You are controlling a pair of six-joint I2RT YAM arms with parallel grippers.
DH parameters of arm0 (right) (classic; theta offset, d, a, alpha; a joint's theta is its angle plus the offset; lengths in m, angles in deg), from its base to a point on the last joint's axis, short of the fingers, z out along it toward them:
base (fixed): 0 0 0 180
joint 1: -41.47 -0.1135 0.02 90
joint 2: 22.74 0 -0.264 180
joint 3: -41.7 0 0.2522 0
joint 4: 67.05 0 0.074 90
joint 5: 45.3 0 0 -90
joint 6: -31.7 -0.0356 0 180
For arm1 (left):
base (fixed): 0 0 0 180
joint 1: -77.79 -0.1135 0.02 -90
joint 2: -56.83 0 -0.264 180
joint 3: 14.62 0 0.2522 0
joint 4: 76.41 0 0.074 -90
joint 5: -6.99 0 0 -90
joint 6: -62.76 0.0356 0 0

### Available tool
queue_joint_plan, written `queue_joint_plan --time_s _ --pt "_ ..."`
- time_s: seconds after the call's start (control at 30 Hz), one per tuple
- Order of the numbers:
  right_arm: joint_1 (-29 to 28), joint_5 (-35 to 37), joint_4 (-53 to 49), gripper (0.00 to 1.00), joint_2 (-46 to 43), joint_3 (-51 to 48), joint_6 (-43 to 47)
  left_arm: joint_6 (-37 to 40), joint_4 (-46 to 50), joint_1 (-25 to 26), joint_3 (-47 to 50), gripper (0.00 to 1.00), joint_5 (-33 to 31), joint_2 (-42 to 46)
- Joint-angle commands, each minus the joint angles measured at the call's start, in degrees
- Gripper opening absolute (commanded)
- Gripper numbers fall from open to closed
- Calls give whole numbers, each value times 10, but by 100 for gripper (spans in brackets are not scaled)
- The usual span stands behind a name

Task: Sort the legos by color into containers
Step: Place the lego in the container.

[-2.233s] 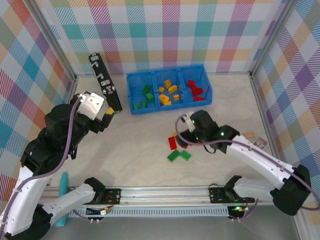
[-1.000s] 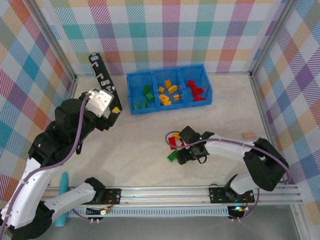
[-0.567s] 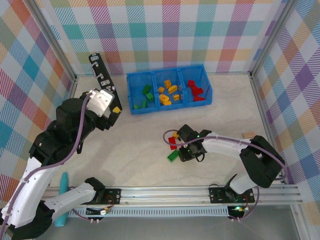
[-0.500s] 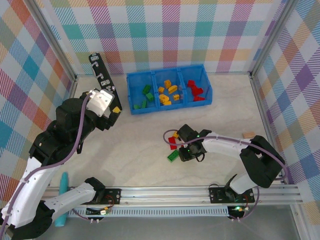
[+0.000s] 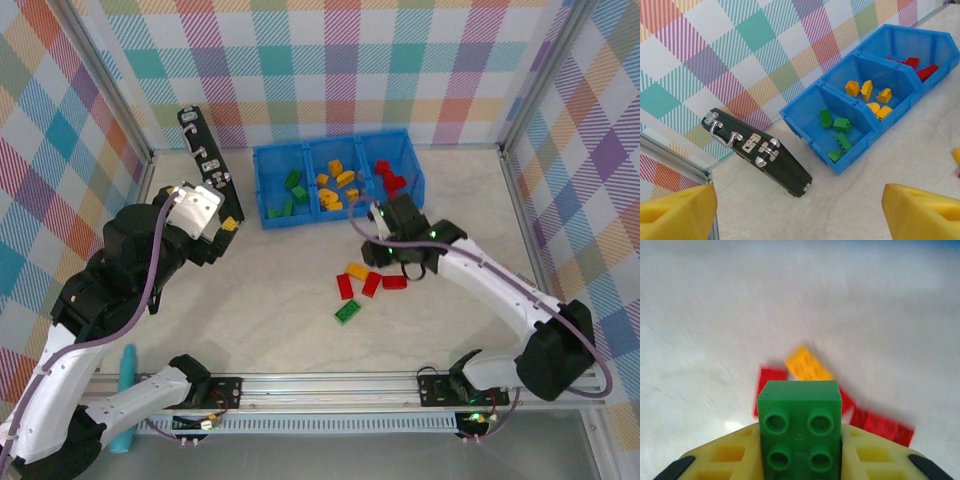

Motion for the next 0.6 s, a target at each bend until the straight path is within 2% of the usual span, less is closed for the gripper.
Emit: queue_joint_plan --time_s 0.0,0.3,0.47,0.57 --pt "0 -14 54 33 65 104 86 10 -15 6 0 85 -11 7" --pt "-4 -91 261 33 301 350 154 12 -15 6 3 85 -18 16" --pt "-14 -96 284 34 445 494 173 13 -13 6 1 85 -24 21" --pt "-20 -103 261 35 526 583 198 15 -14 6 3 85 -27 22"
